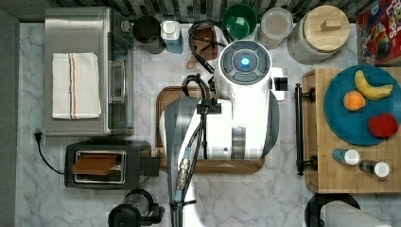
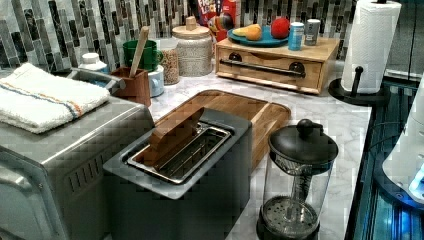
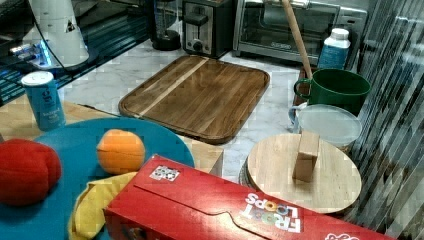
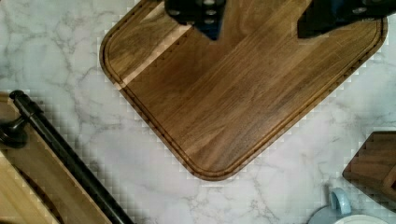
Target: Open the drawer.
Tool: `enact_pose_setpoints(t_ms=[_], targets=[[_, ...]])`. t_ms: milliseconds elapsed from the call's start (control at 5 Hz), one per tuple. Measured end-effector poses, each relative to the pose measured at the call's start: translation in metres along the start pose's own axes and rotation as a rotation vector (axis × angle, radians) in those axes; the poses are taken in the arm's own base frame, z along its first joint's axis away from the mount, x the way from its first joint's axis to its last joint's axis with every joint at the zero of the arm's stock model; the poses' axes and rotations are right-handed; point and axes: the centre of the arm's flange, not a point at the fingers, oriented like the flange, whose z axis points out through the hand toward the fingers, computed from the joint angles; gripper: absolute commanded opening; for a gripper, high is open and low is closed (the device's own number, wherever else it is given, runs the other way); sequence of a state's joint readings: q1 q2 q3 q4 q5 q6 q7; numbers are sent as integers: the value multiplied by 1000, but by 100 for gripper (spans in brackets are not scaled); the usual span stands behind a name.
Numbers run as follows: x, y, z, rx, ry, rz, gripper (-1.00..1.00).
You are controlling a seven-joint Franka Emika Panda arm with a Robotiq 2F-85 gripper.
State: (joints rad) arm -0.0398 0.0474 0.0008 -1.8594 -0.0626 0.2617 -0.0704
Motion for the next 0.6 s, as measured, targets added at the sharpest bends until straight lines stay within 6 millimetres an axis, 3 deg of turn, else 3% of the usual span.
enact_pose_setpoints(t_ms=[600], targets=[[4,2,8,-6,-6,-21,100]])
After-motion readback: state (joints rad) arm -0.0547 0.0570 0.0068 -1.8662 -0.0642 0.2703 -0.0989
